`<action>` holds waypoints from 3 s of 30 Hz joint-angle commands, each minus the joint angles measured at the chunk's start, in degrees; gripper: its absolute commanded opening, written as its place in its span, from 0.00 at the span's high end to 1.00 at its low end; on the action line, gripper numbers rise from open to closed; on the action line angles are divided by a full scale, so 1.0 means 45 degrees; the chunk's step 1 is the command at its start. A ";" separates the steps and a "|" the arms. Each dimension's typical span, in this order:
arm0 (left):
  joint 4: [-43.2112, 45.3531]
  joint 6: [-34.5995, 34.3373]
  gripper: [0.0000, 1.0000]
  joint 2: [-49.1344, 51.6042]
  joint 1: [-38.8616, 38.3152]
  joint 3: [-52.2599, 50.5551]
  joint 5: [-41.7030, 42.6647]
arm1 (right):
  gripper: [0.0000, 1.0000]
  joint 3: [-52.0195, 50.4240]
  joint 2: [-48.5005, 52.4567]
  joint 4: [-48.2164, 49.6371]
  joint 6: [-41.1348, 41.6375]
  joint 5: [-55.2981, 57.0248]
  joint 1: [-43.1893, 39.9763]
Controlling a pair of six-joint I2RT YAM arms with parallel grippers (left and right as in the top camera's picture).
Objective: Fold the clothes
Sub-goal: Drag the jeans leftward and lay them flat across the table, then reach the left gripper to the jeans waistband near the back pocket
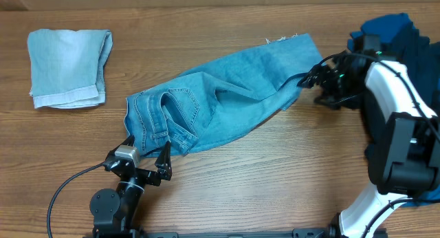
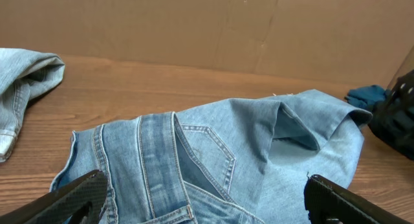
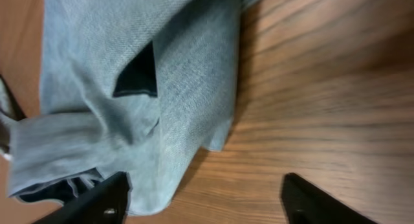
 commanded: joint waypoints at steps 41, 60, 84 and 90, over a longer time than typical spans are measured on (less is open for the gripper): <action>0.0039 -0.0170 0.00 -0.0073 0.0044 -0.0078 0.0039 | 0.08 1.0360 -0.1909 -0.8529 -0.0209 0.9865 0.3225; -0.3949 0.1831 0.00 0.6067 -0.0078 0.7635 0.1627 | 0.00 0.1491 -1.0880 -0.4779 -0.0092 0.6732 0.3215; -0.6785 0.1957 0.16 2.3270 -0.7980 1.5601 -0.8388 | 0.00 0.1491 -1.0744 -0.4469 -0.0146 0.5474 -0.0452; -0.6917 0.1608 0.96 2.3193 -0.7373 1.5664 -1.0302 | 0.00 0.1491 -1.0729 -0.4473 -0.0141 0.5391 -0.0452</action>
